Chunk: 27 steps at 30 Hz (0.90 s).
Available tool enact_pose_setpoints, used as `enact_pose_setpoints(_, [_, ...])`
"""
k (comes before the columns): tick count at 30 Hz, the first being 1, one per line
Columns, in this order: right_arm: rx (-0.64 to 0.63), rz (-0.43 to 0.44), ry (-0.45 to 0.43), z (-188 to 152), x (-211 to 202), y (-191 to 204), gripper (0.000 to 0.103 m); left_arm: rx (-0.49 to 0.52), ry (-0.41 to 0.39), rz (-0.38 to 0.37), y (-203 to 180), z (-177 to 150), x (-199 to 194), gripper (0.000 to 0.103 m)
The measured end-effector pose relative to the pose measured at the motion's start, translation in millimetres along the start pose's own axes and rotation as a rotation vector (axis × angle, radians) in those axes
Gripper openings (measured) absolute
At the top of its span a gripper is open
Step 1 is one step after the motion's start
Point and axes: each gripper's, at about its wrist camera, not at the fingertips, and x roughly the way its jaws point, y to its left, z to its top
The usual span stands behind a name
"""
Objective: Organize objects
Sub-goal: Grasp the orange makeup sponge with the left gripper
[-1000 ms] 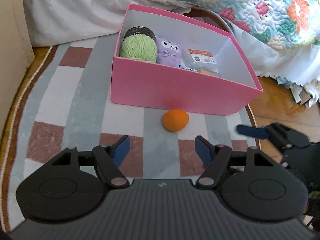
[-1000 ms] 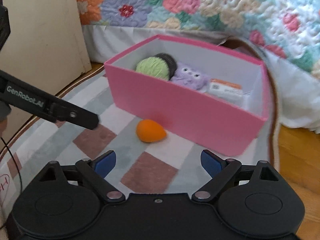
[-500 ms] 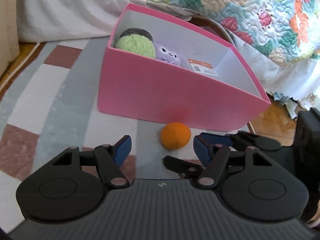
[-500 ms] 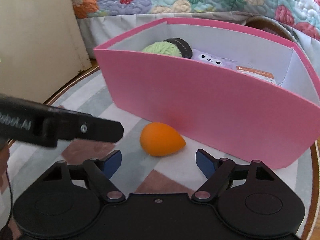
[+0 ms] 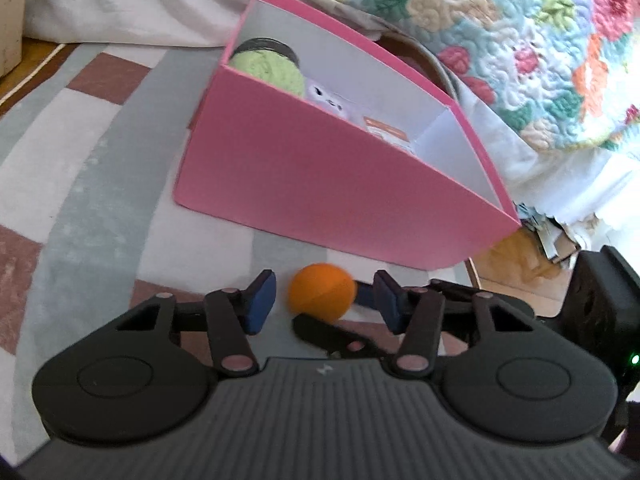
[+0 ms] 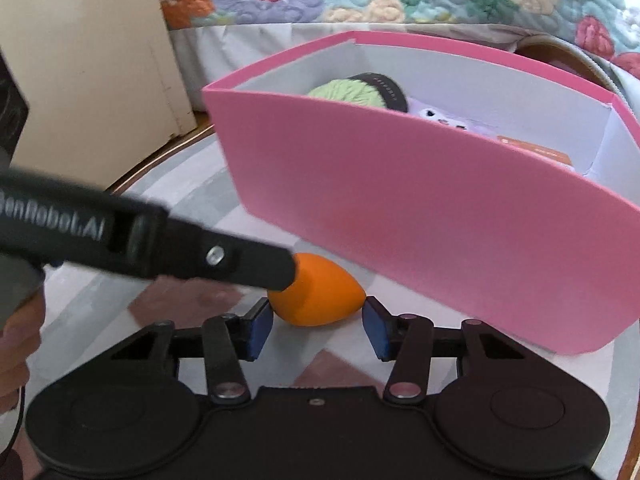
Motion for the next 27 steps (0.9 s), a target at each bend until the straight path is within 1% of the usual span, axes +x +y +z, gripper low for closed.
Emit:
enact_pose_setpoints(1, [0.001,0.005,0.002,-2,0,2,0.055,0.011,0.010,0.001,-2,-1,0,0.046])
enact_pose_setpoints(3, [0.006,0.011,0.002,-6,-1,6,0.055,0.028,0.031,0.007,-5,-3,1,0.038])
enact_pose_setpoints(5, [0.010,0.004,0.002,-10,-1,8,0.054,0.030,0.049,0.016,-5,-6,3,0.036])
enact_pose_setpoints(8, [0.009,-0.009,-0.008,-14,-3,11,0.054,0.029,0.076,0.041,-3,-12,8,0.036])
enact_pose_setpoints(12, [0.024,-0.014,-0.013,-18,-5,11,0.054,0.037,0.080,0.014,-7,-16,8,0.036])
enact_pose_setpoints(16, [0.003,-0.029,-0.011,-20,-10,15,0.054,0.084,0.101,0.023,-16,-20,6,0.036])
enact_pose_setpoints(18, [0.001,-0.030,0.000,-22,-15,18,0.054,0.054,0.126,0.025,-16,-24,4,0.035])
enact_pose_setpoints(21, [-0.010,-0.053,0.022,-26,-26,26,0.054,-0.001,0.137,-0.004,-18,-32,-4,0.034])
enact_pose_setpoints(24, [0.007,-0.052,0.037,-29,-38,29,0.054,0.001,0.150,-0.006,-25,-37,-12,0.034])
enact_pose_setpoints(27, [0.018,-0.043,0.041,-30,-52,30,0.054,0.005,0.143,-0.011,-35,-39,-26,0.033])
